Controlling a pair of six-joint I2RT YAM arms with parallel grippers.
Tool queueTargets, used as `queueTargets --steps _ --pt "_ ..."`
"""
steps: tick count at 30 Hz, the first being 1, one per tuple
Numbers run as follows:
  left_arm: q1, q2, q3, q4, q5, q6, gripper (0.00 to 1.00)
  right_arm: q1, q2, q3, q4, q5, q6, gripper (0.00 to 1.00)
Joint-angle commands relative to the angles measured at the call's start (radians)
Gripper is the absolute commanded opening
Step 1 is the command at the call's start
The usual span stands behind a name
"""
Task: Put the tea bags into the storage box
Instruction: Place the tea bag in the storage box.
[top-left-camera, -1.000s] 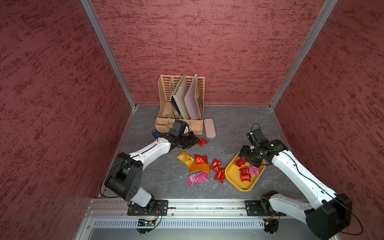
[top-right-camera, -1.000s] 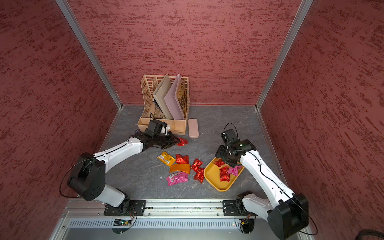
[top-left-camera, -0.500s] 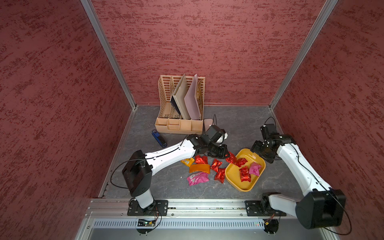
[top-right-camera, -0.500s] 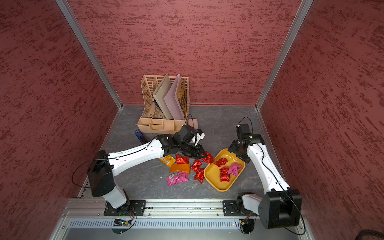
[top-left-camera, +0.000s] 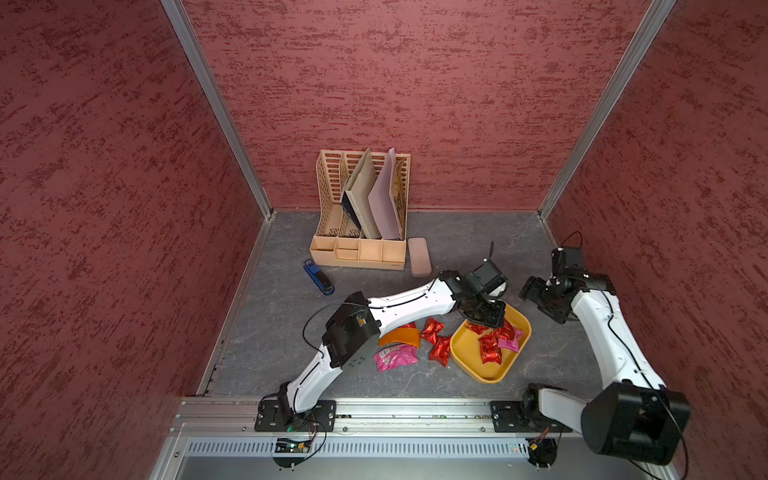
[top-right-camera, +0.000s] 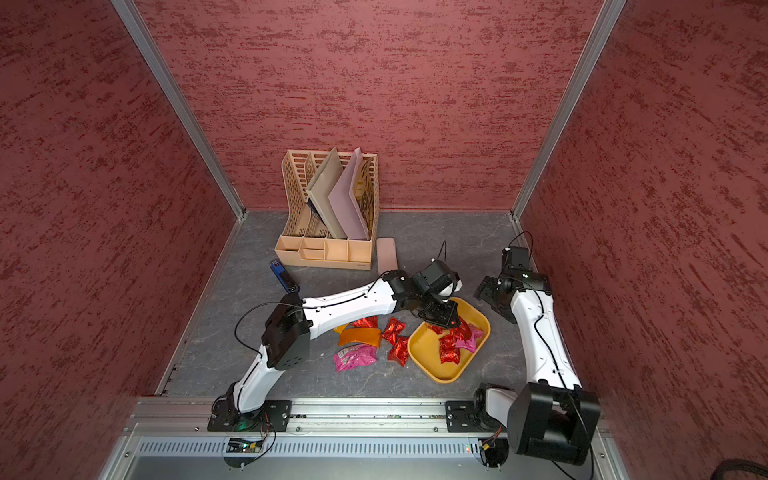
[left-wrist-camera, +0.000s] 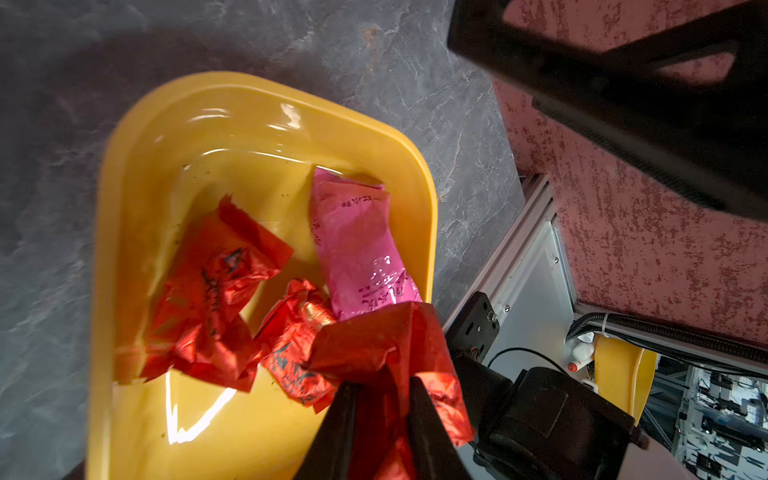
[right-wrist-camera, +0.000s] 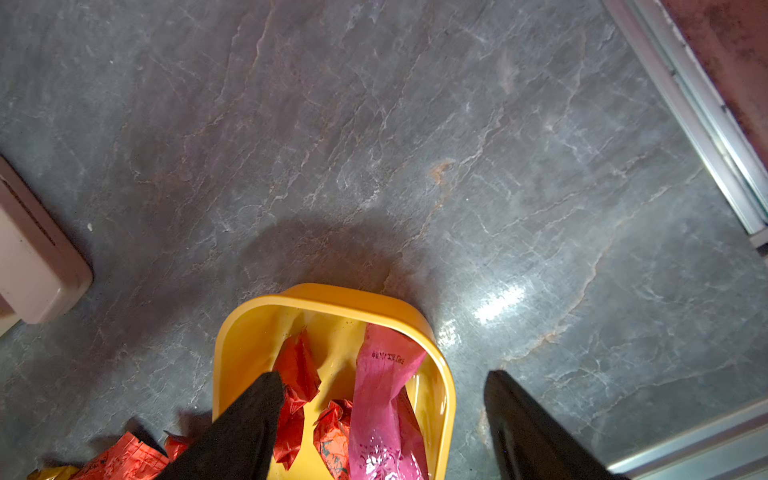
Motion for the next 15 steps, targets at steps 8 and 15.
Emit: queueTargets --steps 8,15 --pt "0.012 0.151 0.129 -0.060 -0.111 -0.070 0.23 -0.010 -0.086 -0.034 0.014 -0.104 -0.060 0.82" --pt "0.042 0.192 0.195 -0.078 -0.131 -0.115 0.46 -0.011 -0.157 -0.052 -0.007 -0.139 -0.063 0.82"
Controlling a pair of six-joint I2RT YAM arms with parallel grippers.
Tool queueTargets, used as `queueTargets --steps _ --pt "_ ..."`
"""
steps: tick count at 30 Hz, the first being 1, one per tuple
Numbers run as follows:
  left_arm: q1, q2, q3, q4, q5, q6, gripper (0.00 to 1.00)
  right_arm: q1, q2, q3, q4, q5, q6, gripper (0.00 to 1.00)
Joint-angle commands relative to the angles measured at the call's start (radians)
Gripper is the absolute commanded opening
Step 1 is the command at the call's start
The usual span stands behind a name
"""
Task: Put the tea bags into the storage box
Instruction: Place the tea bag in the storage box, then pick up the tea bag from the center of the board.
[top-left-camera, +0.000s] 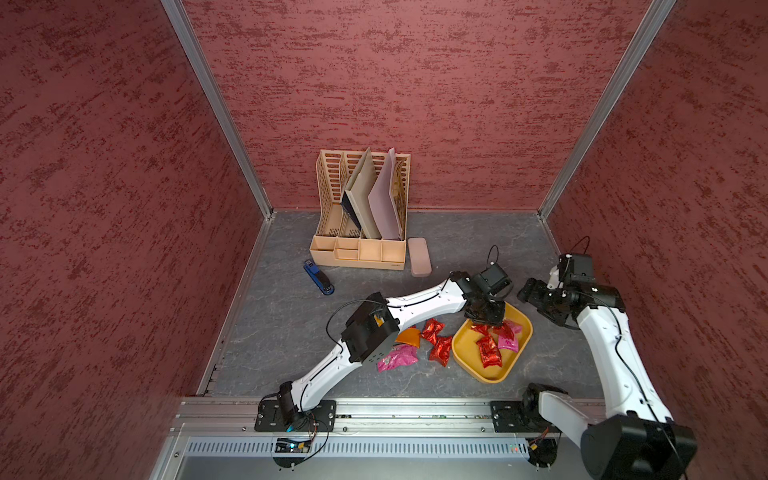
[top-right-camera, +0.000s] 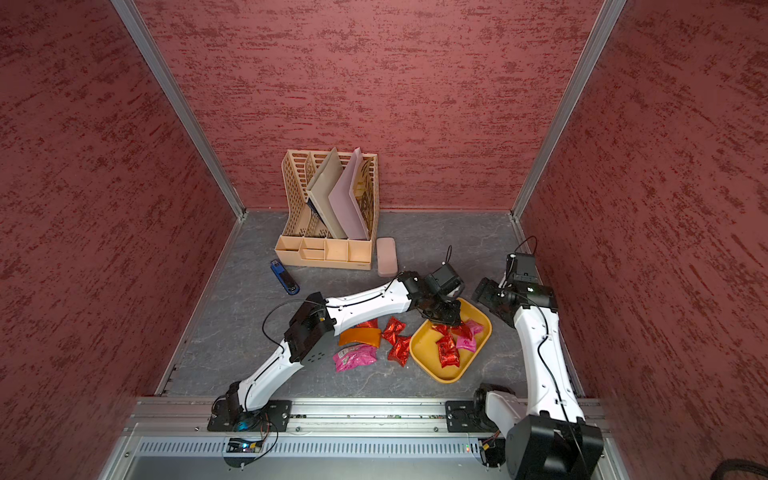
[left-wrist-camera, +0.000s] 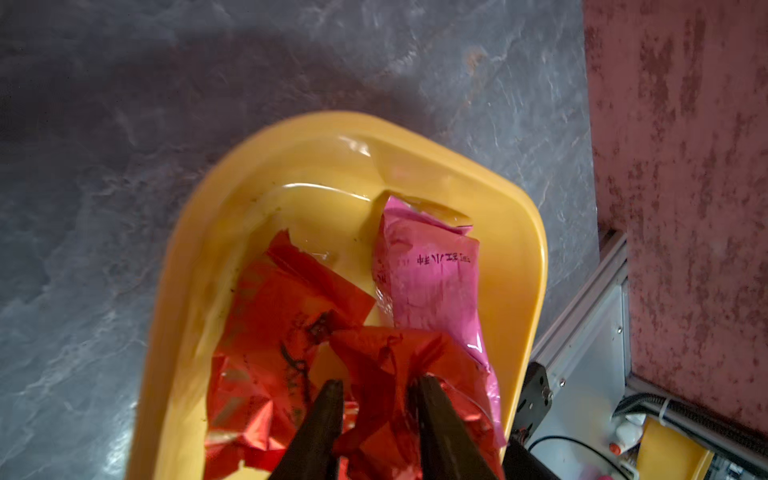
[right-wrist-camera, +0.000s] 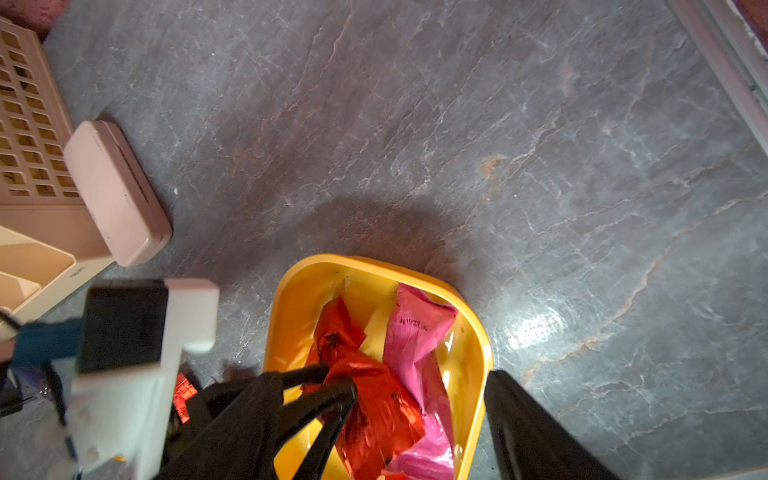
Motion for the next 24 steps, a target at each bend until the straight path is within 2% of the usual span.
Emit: queueTargets --steps 1,6,8,11,15,20,24 --pt "0.015 0.013 0.034 -0.011 -0.027 -0.034 0.50 -0.007 -0.030 -0.016 -0.015 -0.020 -0.020 0.82" --pt "0.019 -0.065 -0.004 -0.043 -0.068 -0.036 0.61 -0.006 -0.071 -0.015 -0.046 -0.061 -0.026 0.80" --pt "0.021 -0.128 -0.070 -0.038 -0.091 -0.037 0.62 -0.005 -0.102 -0.018 -0.056 -0.093 -0.020 0.78" --pt "0.027 -0.277 -0.242 0.010 -0.134 -0.049 0.62 0.031 -0.153 -0.020 -0.079 -0.147 0.000 0.72" --pt "0.054 -0.525 -0.542 0.139 -0.159 -0.093 0.63 0.175 -0.206 -0.017 -0.119 -0.134 0.070 0.67" --pt "0.121 -0.805 -0.845 0.209 -0.159 -0.140 0.64 0.391 -0.254 -0.019 -0.152 -0.086 0.212 0.54" --pt "0.184 -1.005 -1.041 0.189 -0.167 -0.138 0.64 0.658 -0.245 -0.039 -0.146 0.028 0.386 0.51"
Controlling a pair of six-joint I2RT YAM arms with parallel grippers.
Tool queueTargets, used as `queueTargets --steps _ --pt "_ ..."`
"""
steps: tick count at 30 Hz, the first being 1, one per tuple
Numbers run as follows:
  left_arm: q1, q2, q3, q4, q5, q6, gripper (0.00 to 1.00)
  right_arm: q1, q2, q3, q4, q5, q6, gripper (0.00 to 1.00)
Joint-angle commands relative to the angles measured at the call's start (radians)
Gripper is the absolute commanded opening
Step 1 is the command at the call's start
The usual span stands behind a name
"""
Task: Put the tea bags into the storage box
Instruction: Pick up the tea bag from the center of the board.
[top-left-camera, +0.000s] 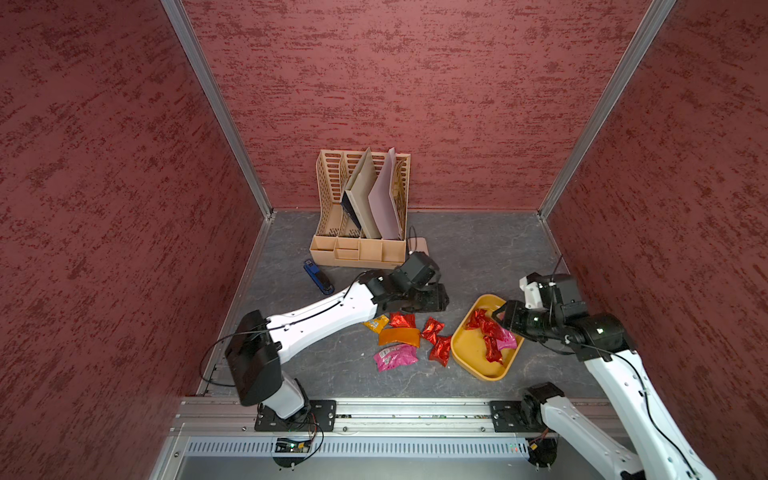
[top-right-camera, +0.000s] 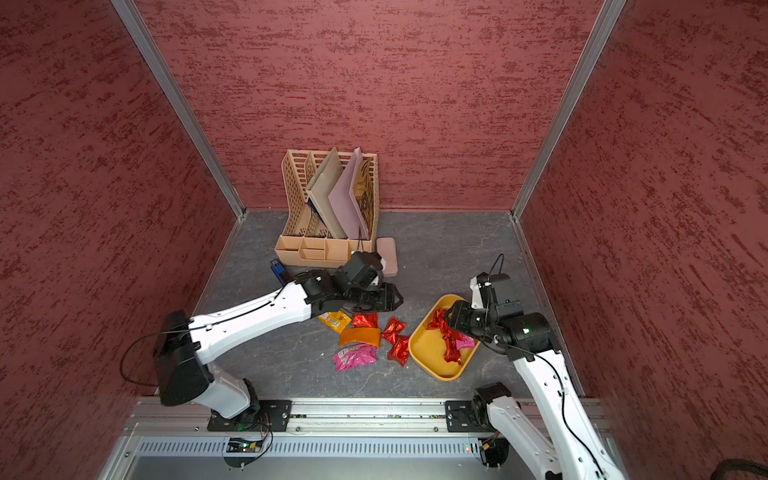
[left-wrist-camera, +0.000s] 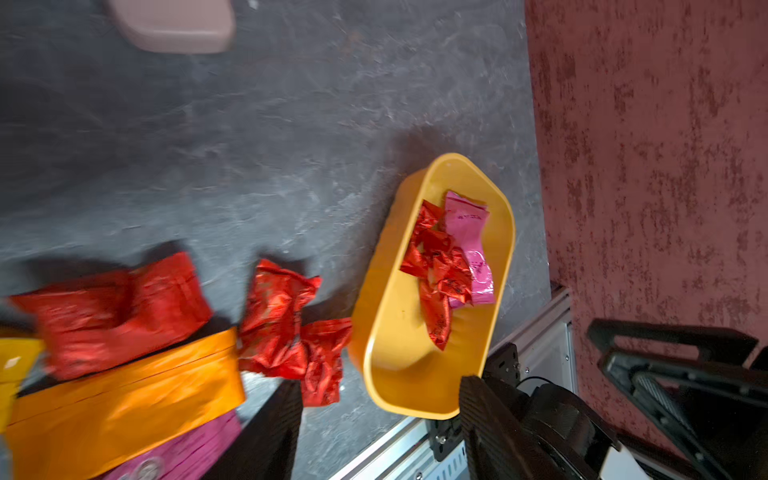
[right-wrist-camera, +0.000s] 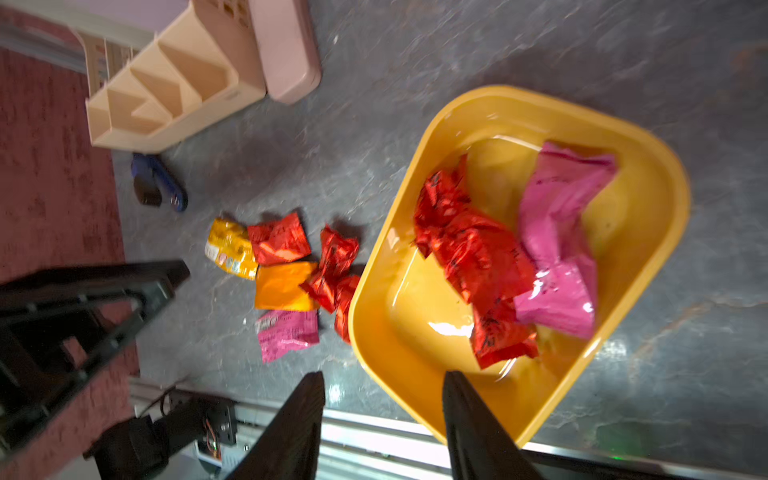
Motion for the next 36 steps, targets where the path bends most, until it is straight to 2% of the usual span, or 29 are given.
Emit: queueTargets --steps 1,4,8,12,15,18,27,32,36 --pt "0.044 -0.117 -0.132 -0.006 -0.009 -0.017 0.64 0.194 0.017 -0.020 -0.014 0.137 0.201 0.51" --pt "0.108 -0.253 -0.242 -0.039 0.011 -0.014 0.65 0.395 0.093 -0.010 0.019 0.227 0.332 0.53" --pt "0.214 -0.428 -0.364 -0.091 0.062 0.006 0.67 0.653 0.308 0.094 0.052 0.345 0.465 0.54" --pt "0.302 -0.537 -0.443 -0.142 0.118 0.061 0.67 0.782 0.558 0.218 0.034 0.396 0.541 0.54" --pt "0.340 -0.579 -0.484 -0.187 0.148 0.071 0.67 0.819 0.645 0.229 0.050 0.422 0.628 0.55" --pt "0.350 -0.634 -0.514 -0.210 0.162 0.071 0.67 0.828 0.653 0.206 0.056 0.450 0.698 0.57" --pt "0.377 -0.723 -0.600 -0.250 0.127 0.045 0.67 0.827 0.763 0.138 0.210 0.414 0.683 0.58" --pt "0.378 -0.765 -0.608 -0.285 0.097 0.020 0.67 0.827 0.763 0.080 0.153 0.458 0.779 0.55" --pt "0.379 -0.818 -0.632 -0.296 0.089 -0.015 0.67 0.805 0.765 0.038 0.170 0.460 0.767 0.55"
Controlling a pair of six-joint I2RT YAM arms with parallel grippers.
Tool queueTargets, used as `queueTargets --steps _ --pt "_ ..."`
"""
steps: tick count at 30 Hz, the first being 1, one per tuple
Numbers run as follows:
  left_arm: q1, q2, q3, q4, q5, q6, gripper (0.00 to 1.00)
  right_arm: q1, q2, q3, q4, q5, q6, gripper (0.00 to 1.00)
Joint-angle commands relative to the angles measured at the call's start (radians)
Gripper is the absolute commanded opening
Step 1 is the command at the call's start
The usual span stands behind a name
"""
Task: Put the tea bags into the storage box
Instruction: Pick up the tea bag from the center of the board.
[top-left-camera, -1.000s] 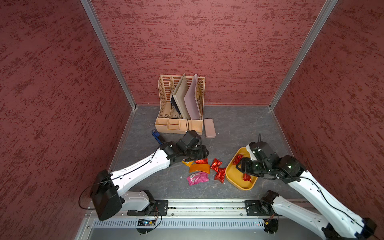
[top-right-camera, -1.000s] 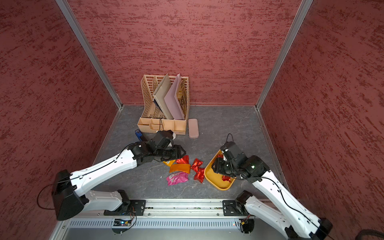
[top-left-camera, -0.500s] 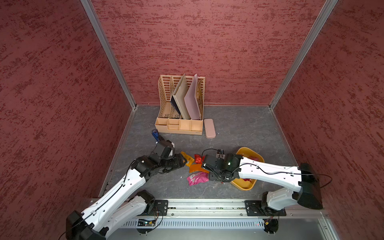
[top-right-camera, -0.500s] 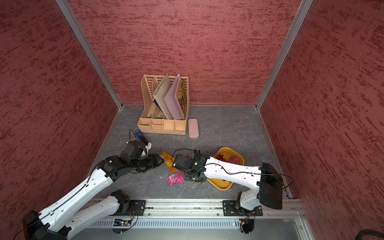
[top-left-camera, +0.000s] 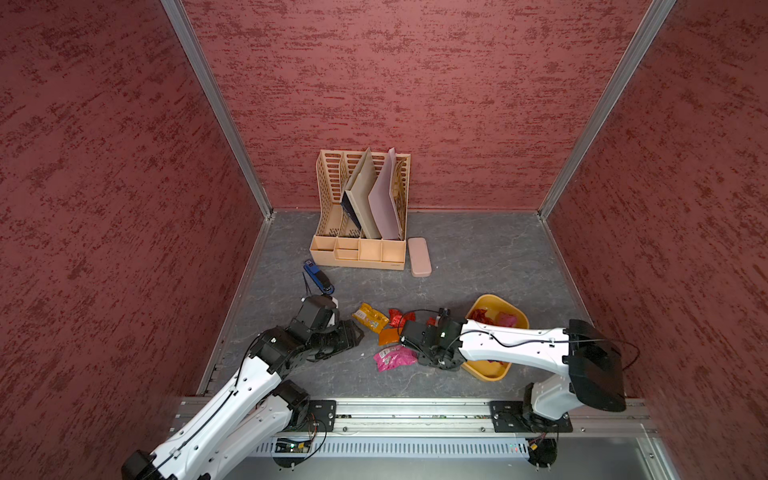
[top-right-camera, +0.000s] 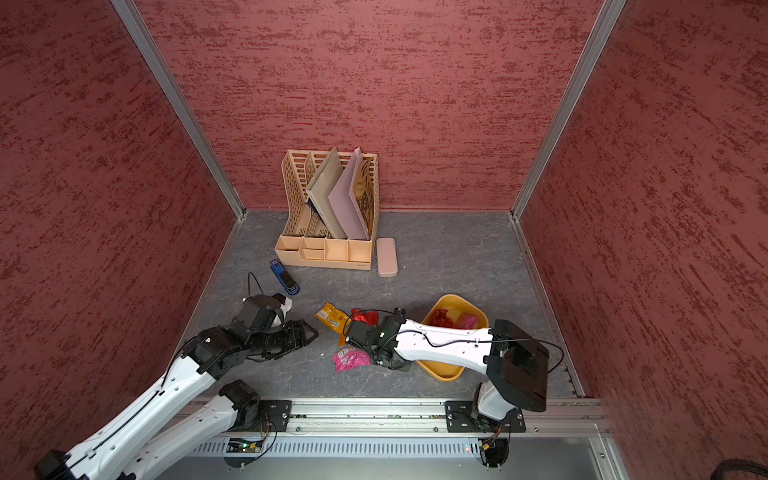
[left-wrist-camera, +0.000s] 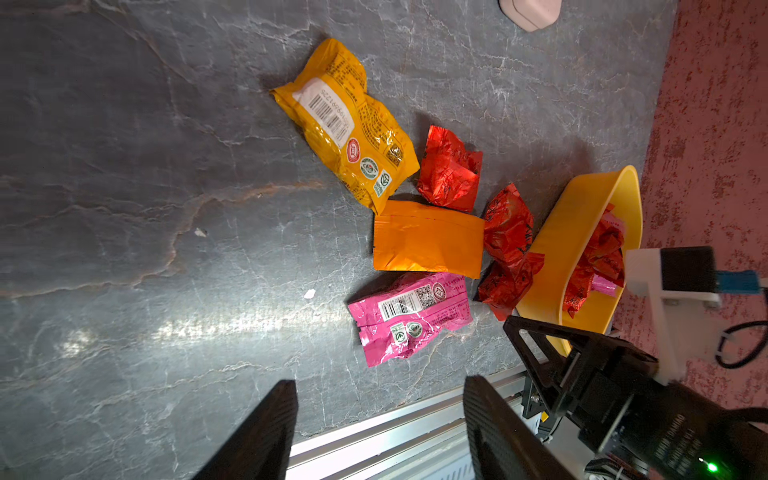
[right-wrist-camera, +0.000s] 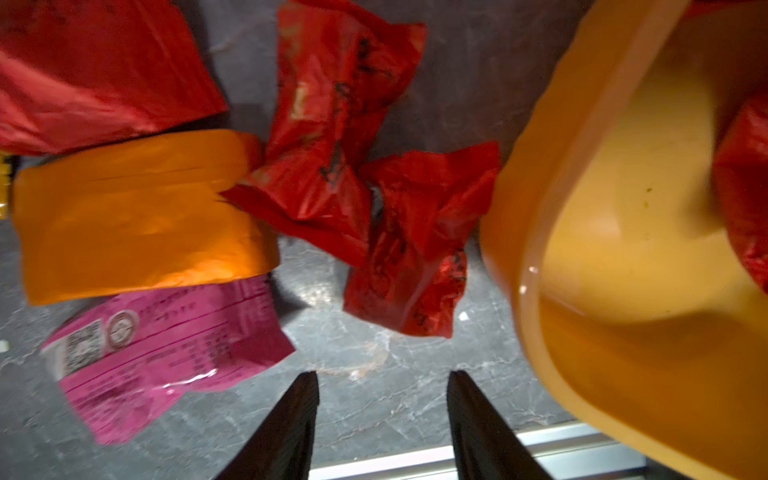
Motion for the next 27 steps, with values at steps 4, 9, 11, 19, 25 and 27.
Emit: queueTargets --steps 4,9,11,19,25,27 --pt "0.008 -0.055 -0.030 -0.029 -0.023 -0.046 0.67 -0.058 -0.004 -0.051 0.069 0.044 -0.005 0.61" --pt "0.009 -0.011 -0.023 -0.016 -0.016 -0.023 0.67 -0.103 0.020 -0.052 0.130 0.036 -0.074 0.77" --pt "0.009 0.018 -0.012 -0.009 -0.008 -0.014 0.67 -0.112 0.046 -0.053 0.153 0.018 -0.098 0.78" --pt "0.010 0.012 0.002 -0.008 -0.009 -0.029 0.67 -0.115 0.112 -0.058 0.187 -0.023 -0.131 0.68" --pt "0.010 -0.028 -0.006 -0.037 -0.012 -0.042 0.67 -0.114 0.087 -0.049 0.152 -0.018 -0.152 0.41" --pt "0.010 -0.032 -0.009 -0.038 -0.009 -0.042 0.67 -0.112 0.068 -0.050 0.137 -0.020 -0.156 0.37"
